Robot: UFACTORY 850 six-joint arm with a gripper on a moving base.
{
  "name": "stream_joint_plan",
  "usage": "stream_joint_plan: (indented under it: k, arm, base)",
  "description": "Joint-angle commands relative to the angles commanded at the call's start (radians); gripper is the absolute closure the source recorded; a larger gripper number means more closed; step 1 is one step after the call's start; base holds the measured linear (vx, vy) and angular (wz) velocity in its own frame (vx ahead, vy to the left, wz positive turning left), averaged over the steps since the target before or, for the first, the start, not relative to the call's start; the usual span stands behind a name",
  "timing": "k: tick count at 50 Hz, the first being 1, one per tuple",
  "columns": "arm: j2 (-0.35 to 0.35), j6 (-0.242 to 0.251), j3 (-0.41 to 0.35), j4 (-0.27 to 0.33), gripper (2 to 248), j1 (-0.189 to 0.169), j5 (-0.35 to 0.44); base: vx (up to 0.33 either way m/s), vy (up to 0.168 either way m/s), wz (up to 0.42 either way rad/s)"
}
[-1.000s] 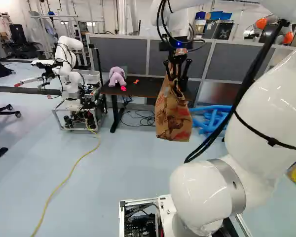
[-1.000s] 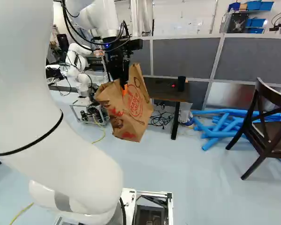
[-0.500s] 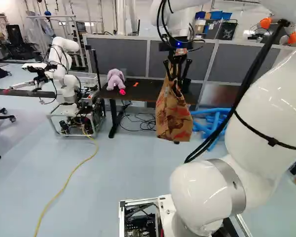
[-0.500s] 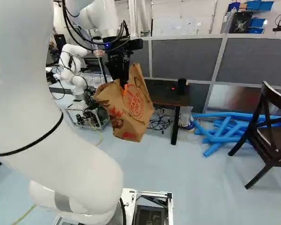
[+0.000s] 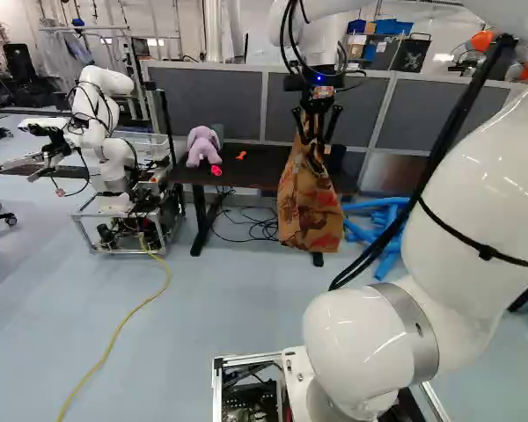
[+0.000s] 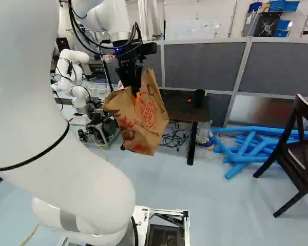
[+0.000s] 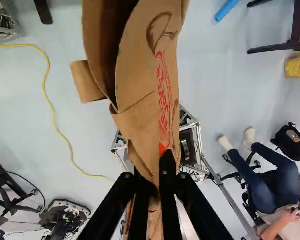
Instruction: Pick up the bag on the ground and place it on the table
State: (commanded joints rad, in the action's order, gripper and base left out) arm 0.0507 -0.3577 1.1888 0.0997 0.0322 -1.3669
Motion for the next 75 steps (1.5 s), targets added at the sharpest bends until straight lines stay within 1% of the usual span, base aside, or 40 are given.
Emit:
stream_joint_plan:
  k: [46,75]
  arm:
    - [0.000,0.000,0.000,0.000,223,0.000,0.000]
    - [0.000,0.000,0.000,0.000,223,0.000,0.000]
  base:
    - [0.180,-0.001,-0.018]
    - [0.132,0.000,-0.010]
